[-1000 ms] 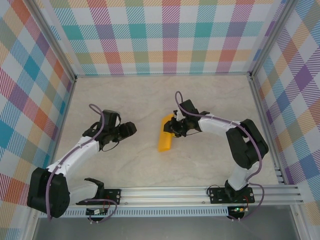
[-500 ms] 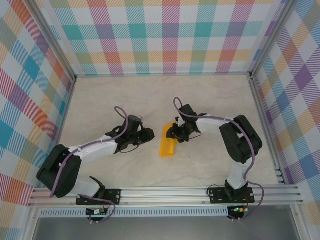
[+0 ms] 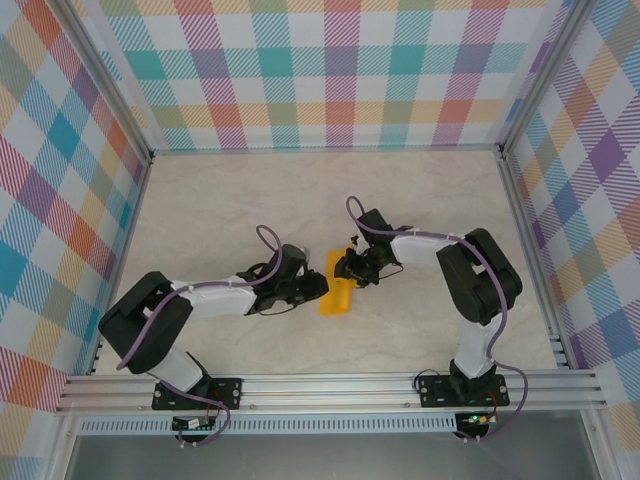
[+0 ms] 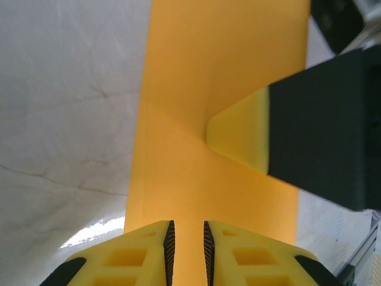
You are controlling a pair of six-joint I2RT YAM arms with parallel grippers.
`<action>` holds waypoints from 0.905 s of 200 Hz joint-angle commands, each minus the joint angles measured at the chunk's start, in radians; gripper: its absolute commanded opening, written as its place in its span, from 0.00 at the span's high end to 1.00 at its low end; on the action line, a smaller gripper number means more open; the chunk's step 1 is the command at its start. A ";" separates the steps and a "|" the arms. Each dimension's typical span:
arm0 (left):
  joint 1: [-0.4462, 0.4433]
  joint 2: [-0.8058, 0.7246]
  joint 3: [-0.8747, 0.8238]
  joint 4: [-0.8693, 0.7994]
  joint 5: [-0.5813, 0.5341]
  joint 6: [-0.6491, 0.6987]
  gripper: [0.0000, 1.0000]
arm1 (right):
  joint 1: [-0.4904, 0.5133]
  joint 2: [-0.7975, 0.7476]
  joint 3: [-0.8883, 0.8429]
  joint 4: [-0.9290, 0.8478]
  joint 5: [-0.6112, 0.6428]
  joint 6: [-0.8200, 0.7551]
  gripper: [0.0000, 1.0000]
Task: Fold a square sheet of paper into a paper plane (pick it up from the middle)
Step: Hold the square sheet of paper at the center of the table.
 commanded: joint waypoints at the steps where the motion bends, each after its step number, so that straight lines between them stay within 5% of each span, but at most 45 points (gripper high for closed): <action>1: -0.020 0.049 0.019 0.015 0.042 -0.046 0.78 | -0.005 0.045 0.003 -0.059 0.066 -0.002 0.68; 181: -0.025 0.158 0.089 -0.107 0.039 -0.001 0.88 | -0.003 0.029 0.021 -0.092 0.034 -0.016 0.67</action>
